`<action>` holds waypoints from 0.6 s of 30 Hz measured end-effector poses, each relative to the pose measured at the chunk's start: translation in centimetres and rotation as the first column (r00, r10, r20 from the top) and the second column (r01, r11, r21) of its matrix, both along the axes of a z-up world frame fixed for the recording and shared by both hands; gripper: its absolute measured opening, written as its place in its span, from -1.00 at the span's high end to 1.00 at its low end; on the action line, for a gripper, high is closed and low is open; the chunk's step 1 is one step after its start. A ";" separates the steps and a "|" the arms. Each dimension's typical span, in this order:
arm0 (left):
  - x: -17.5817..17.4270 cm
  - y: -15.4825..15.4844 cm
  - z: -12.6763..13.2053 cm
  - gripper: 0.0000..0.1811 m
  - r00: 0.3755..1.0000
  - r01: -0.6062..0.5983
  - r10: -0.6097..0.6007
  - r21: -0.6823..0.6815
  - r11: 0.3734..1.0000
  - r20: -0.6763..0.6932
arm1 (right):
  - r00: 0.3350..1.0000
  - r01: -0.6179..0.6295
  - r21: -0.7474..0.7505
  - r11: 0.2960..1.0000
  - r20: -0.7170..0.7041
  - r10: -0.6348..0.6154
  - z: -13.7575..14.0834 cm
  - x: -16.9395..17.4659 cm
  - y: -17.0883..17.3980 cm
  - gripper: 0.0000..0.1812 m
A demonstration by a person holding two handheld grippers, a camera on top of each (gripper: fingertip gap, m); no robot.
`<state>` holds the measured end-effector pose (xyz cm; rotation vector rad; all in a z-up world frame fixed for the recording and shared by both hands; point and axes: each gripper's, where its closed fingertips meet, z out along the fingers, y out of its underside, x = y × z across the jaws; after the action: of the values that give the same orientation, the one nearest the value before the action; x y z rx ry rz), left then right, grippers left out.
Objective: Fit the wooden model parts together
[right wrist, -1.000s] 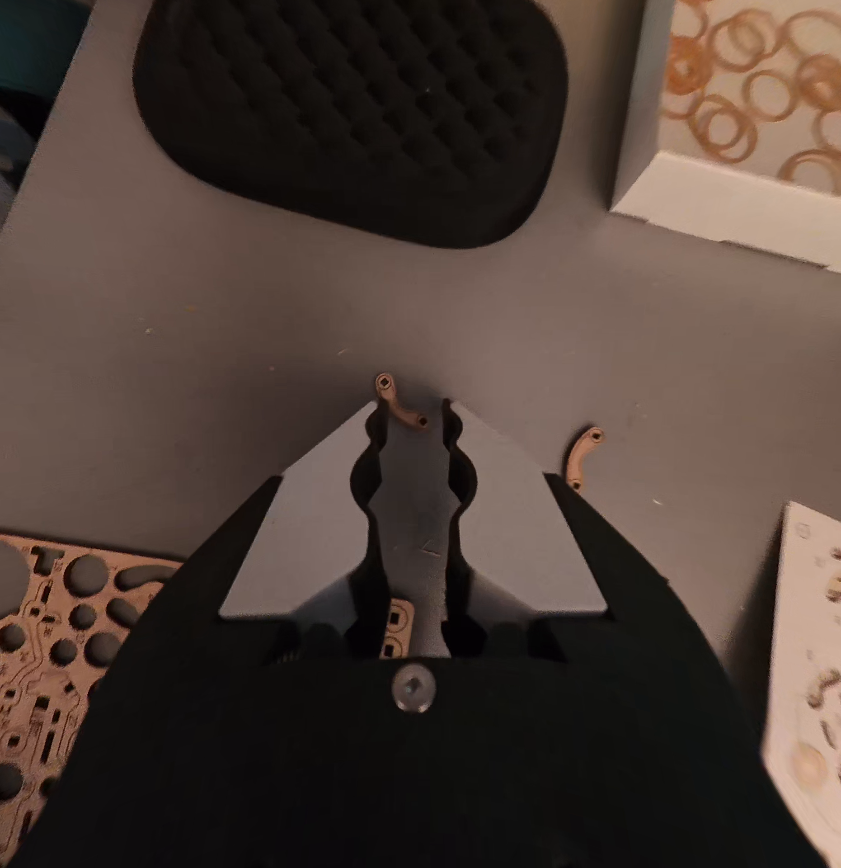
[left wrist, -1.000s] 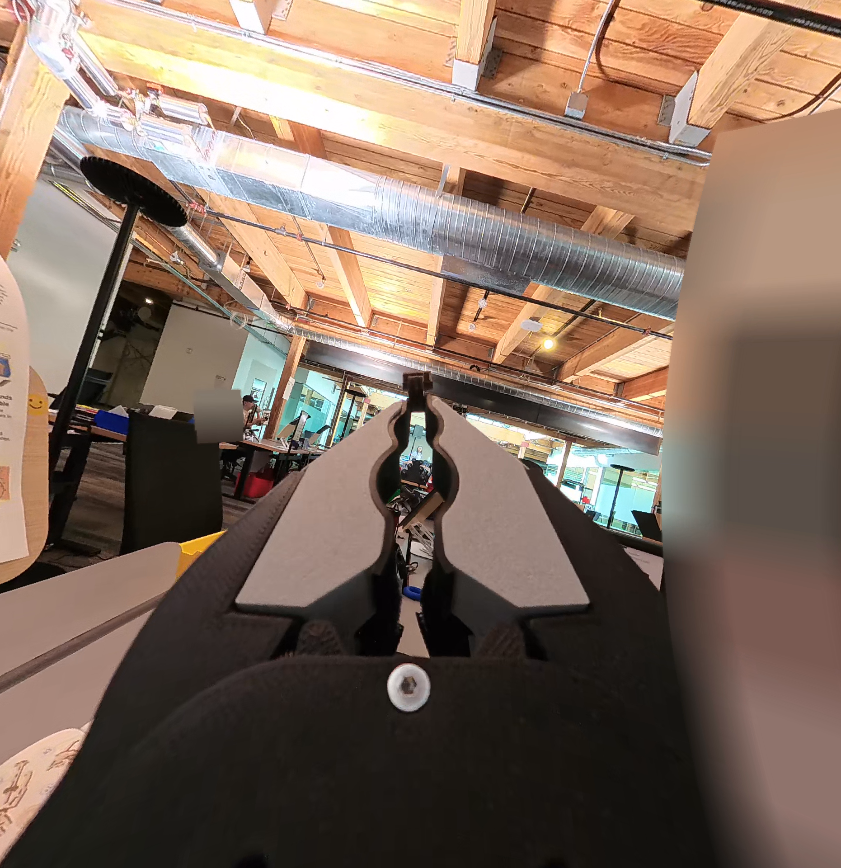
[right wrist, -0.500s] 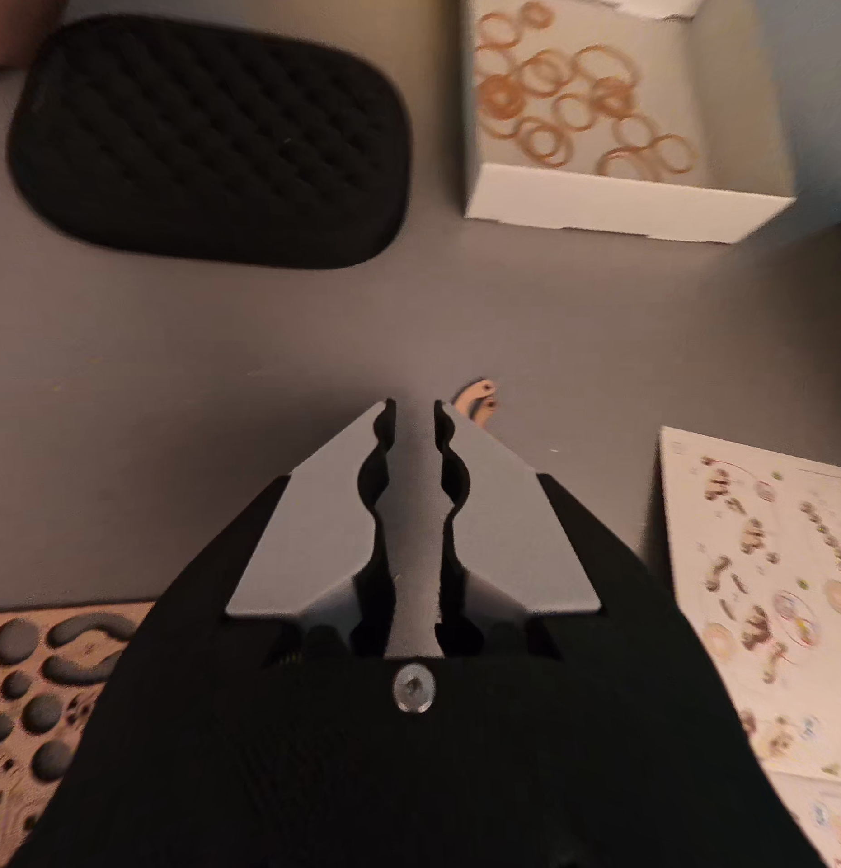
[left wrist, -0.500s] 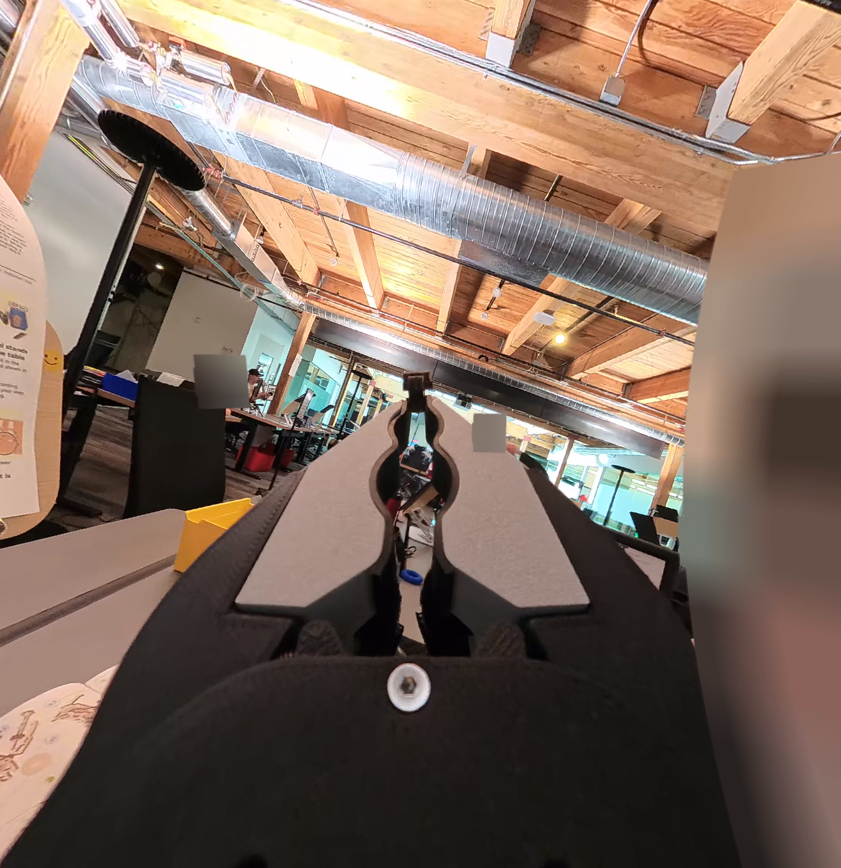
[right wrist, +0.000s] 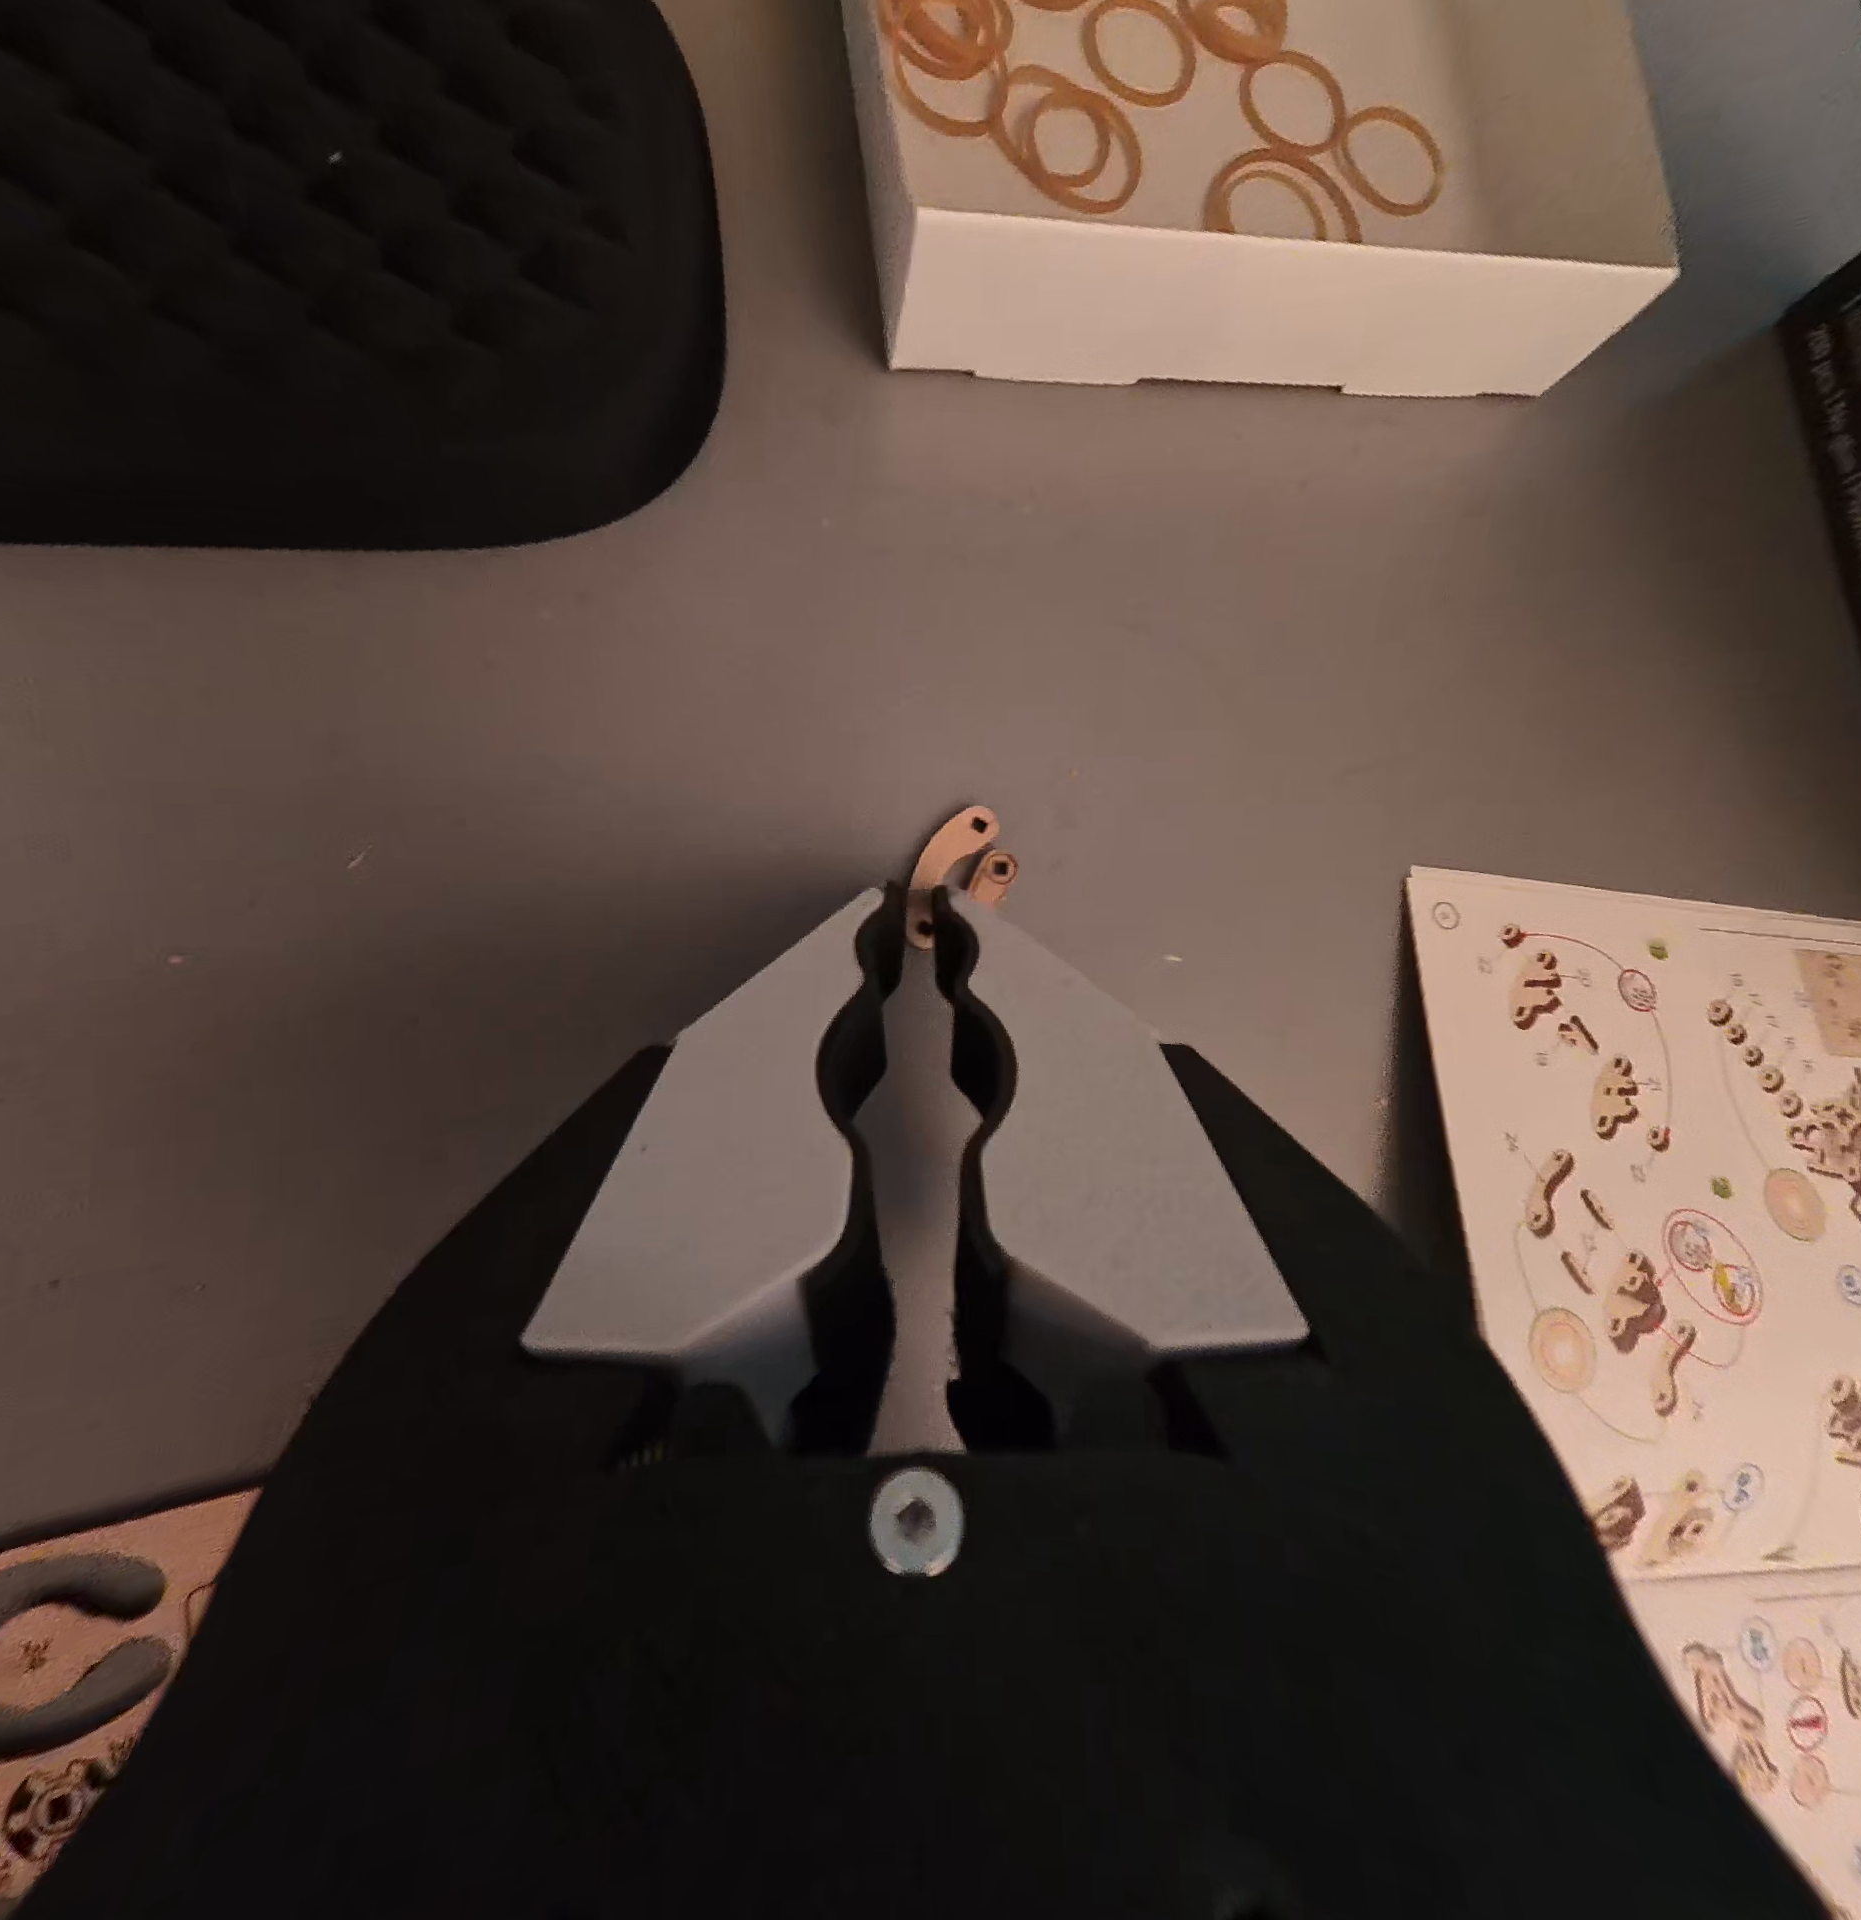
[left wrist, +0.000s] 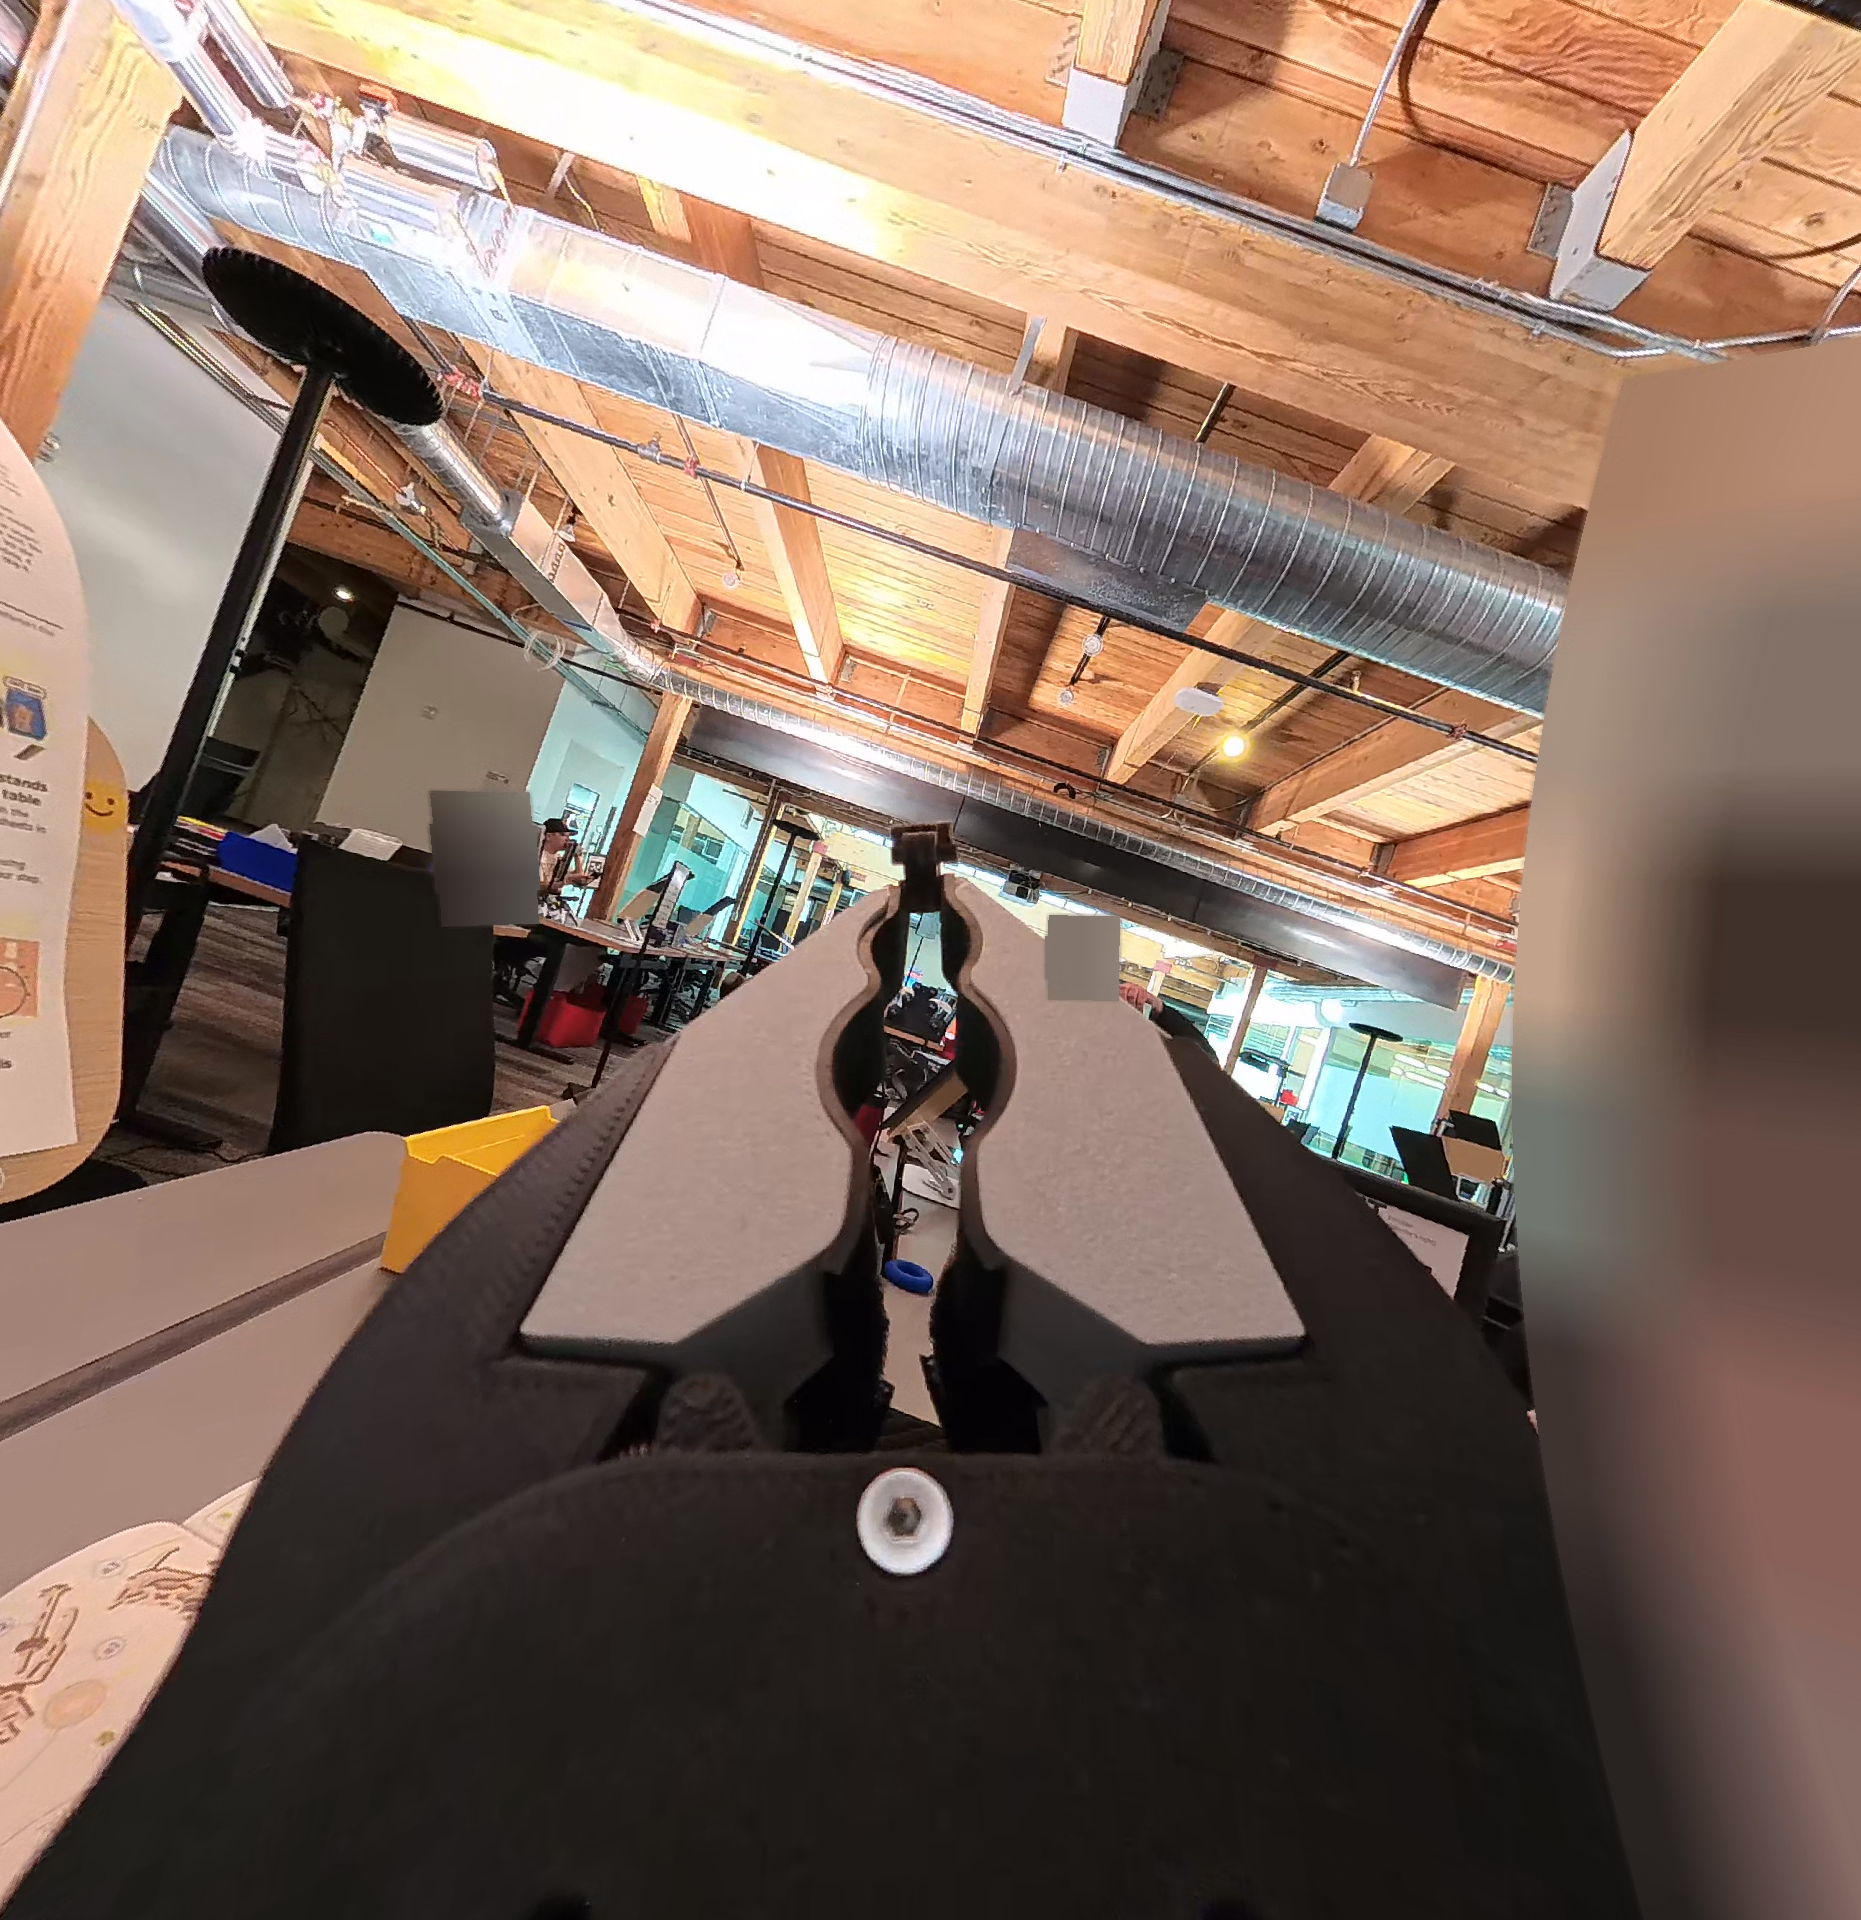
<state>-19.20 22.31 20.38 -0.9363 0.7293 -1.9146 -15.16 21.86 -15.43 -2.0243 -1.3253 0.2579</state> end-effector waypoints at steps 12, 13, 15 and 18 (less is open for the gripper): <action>-0.4 -0.6 0.5 0.98 1.000 0.011 -0.011 0.012 1.000 0.017 | 0.981 0.089 -0.127 0.988 -0.161 -0.109 1.2 -1.4 -3.7 0.88; -0.4 -0.6 0.5 0.98 1.000 0.011 -0.011 0.012 1.000 0.018 | 0.973 0.145 -0.155 0.977 -0.156 -0.169 1.2 -1.4 -3.3 0.84; -0.5 -0.7 0.6 0.97 1.000 0.012 -0.012 0.012 1.000 0.020 | 0.957 0.237 -0.190 0.953 -0.123 -0.263 0.8 -1.5 -2.8 0.76; -0.5 -0.7 0.6 0.97 1.000 0.018 -0.018 0.012 1.000 0.019 | 0.931 0.349 -0.193 0.917 -0.041 -0.363 0.0 -1.4 -2.6 0.77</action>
<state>-19.67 21.56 20.95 -0.9060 0.7393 -1.9301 -16.61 19.24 -15.46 -2.3416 -0.8880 0.2930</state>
